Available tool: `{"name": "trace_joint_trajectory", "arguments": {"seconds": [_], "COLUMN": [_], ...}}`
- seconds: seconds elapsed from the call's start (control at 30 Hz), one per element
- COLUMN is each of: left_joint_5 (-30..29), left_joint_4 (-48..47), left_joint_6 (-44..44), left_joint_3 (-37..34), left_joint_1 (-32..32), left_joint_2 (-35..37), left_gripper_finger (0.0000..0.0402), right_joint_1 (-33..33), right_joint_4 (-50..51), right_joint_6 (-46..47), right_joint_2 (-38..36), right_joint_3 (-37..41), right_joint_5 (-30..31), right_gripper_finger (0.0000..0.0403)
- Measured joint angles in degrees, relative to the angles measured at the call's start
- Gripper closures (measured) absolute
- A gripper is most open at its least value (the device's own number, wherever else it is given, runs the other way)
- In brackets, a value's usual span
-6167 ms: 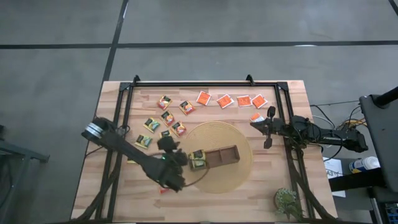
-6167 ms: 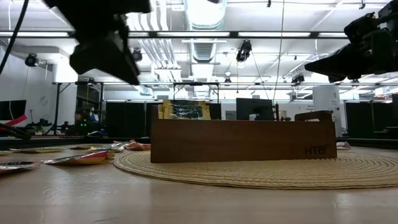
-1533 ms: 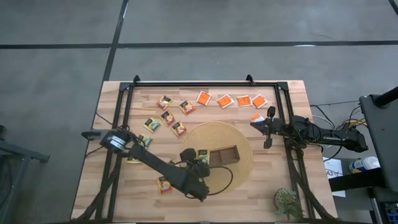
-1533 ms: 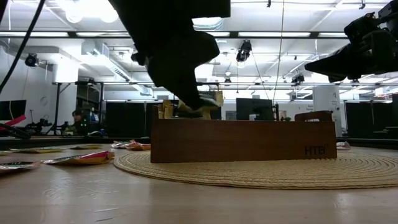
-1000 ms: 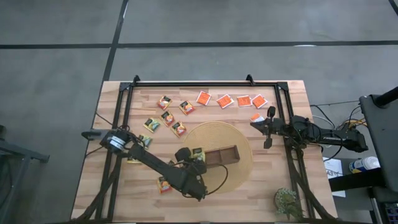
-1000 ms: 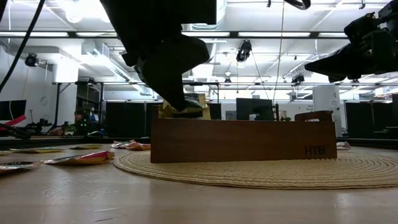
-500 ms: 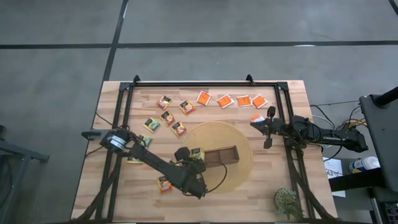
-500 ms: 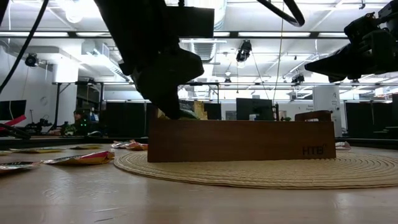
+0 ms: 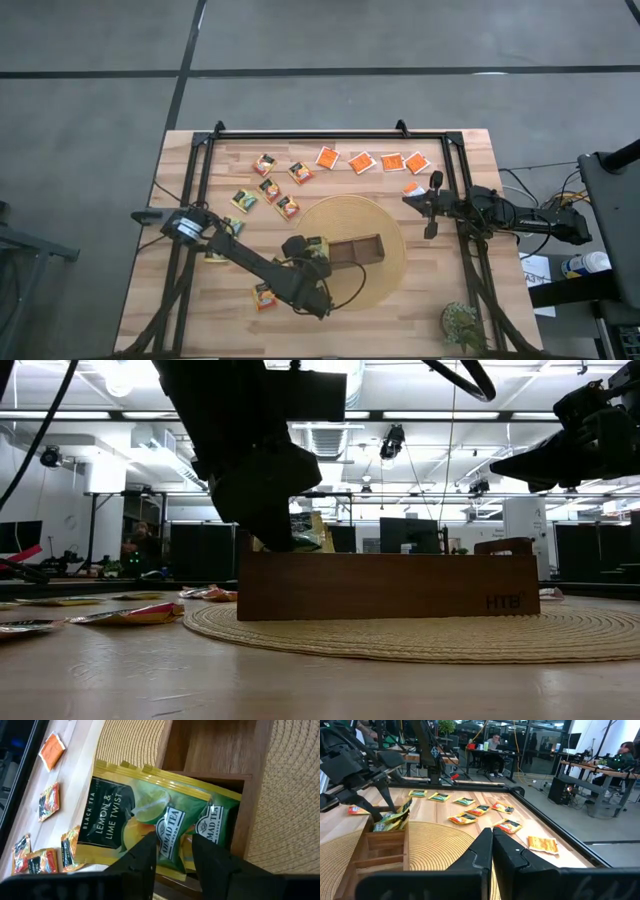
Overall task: Pick & Place Tea
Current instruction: Put the green tea bag into the left section of the wooden organizer
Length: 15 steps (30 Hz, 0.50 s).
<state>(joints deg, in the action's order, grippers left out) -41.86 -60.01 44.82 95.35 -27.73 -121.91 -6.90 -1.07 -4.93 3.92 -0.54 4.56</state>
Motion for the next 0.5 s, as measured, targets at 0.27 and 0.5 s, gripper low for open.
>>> {"name": "trace_joint_trajectory", "arguments": {"seconds": [0.27, 0.5], "left_joint_5": [5.36, -0.15], "left_joint_4": [-0.03, -1.14], "left_joint_6": [-1.52, -1.63], "left_joint_3": [4.01, 5.61], "left_joint_1": [-0.21, -1.01], "left_joint_2": [0.0, 0.02], "left_gripper_finger": [0.0274, 0.0274], "right_joint_1": [-0.01, -0.01], "right_joint_4": [0.01, 0.01], "right_joint_6": [0.0, 0.0], "right_joint_2": [0.0, 0.0], "right_joint_3": [-0.01, -0.01], "right_joint_5": [0.0, 0.01], "right_gripper_finger": [0.0394, 0.0394]}}
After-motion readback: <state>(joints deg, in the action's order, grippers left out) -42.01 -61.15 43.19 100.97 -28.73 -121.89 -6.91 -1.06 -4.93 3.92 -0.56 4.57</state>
